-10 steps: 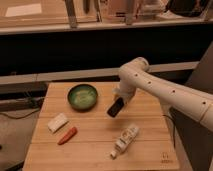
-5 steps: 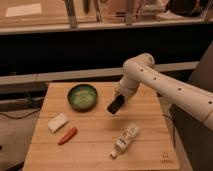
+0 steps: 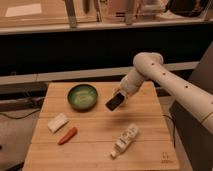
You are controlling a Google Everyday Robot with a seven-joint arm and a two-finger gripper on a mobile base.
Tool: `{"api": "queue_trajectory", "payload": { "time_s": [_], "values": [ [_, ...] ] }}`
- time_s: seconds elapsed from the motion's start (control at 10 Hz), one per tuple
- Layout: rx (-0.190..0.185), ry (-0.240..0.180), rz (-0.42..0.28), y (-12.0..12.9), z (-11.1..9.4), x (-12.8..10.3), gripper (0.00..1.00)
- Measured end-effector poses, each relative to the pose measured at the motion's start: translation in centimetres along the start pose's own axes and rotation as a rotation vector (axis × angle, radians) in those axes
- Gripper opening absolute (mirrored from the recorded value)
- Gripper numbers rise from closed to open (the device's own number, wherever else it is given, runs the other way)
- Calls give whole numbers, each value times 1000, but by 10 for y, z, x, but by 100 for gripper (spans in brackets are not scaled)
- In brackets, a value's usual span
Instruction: Place the eraser in the ceramic cup
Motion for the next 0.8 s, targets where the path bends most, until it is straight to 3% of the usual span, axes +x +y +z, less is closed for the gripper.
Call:
{"api": "queue_trajectory", "payload": {
  "time_s": [0.4,0.8],
  "values": [
    [65,-32,61,22,-15,-12,1],
    [170,-90,76,12,-21,-11,1]
  ]
}}
